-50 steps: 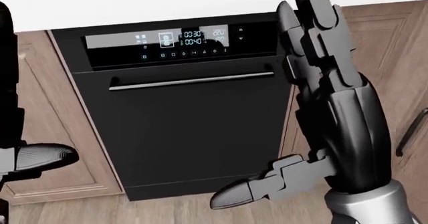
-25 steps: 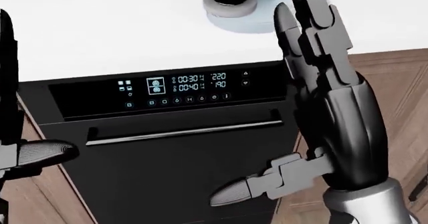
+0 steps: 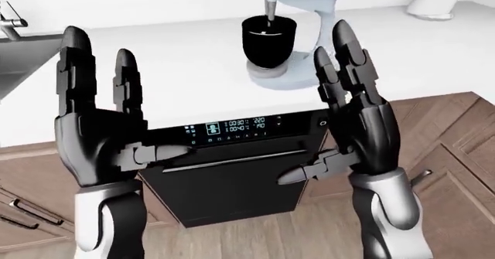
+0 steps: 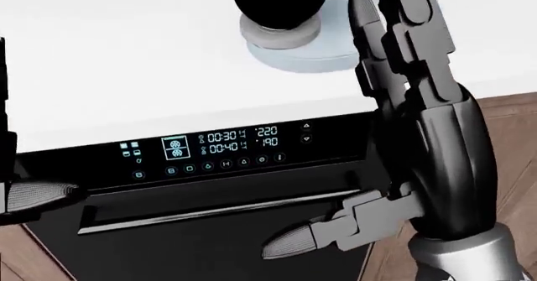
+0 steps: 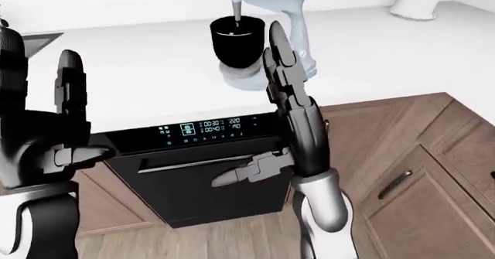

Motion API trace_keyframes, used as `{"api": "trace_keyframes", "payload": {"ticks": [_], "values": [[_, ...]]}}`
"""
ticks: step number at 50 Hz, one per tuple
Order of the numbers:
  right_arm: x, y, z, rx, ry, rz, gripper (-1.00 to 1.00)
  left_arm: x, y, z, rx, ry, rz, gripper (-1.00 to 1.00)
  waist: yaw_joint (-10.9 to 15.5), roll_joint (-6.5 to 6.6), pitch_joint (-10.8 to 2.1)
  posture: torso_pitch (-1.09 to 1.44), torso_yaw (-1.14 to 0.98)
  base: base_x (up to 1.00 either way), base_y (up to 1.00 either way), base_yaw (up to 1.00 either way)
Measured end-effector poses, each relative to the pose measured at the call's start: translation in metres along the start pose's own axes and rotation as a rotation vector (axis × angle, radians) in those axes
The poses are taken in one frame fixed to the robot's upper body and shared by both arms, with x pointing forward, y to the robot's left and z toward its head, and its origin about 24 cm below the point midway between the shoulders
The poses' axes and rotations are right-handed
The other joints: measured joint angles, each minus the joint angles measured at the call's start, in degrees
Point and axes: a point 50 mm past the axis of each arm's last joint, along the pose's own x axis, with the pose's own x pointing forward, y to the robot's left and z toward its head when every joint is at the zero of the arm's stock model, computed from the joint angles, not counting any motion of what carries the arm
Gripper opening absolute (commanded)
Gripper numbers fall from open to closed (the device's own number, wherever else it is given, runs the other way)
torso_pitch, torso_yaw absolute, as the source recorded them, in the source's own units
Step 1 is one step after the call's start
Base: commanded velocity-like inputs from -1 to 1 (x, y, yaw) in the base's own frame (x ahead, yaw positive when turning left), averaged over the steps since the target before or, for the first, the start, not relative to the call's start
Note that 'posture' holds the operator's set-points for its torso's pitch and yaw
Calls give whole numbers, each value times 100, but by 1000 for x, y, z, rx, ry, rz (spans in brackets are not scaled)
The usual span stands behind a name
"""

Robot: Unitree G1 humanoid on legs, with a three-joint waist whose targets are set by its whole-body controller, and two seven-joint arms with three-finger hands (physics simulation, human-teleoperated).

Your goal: Open the stand mixer head.

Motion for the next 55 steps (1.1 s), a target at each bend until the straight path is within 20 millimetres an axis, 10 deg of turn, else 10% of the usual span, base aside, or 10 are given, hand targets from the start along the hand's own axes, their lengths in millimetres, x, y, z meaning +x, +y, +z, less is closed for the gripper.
{"api": "trace_keyframes", "payload": {"ticks": [6, 10, 17, 21, 28, 46, 49, 53, 55], "values": [[0, -1, -3, 0, 21, -13, 100, -1, -2, 1, -5, 3, -19, 100, -47, 601, 148, 0, 0, -6, -58, 0], [0, 5, -2, 21, 11, 25, 100, -2, 6, -1, 8, 8, 27, 100, 35, 178, 75, 0, 0, 0, 0, 0], [-2, 3, -2, 31, 7, 1, 100, -1, 1, 2, 5, -5, -10, 100, 21, 519, 170, 0, 0, 0, -49, 0], [-1, 4, -2, 32, 12, 19, 100, -1, 3, 0, 7, 3, 12, 100, -9, 52, 16, 0, 0, 0, -47, 0], [-2, 1, -3, 9, 18, -6, 100, -1, 0, -3, -6, 22, -5, 100, -70, -19, 16, 0, 0, 0, 0, 0], [-1, 2, -5, 9, 27, 7, 100, -1, 1, -3, -8, 12, -6, 100, -183, 222, 10, 0, 0, 6, 0, 0], [-3, 1, -5, 15, 31, 7, 100, -2, 2, -5, -8, 26, -2, 100, -206, 401, 314, 0, 0, 92, 0, 0], [1, 5, 1, -4, -12, 21, 100, 0, 2, 3, 0, -21, -5, 100, -258, 388, -61, 0, 0, 0, 0, 0], [1, 5, -1, -4, -6, 21, 100, 0, 2, 3, -1, -20, -6, 100, -278, 397, -38, 0, 0, 0, 0, 0]]}}
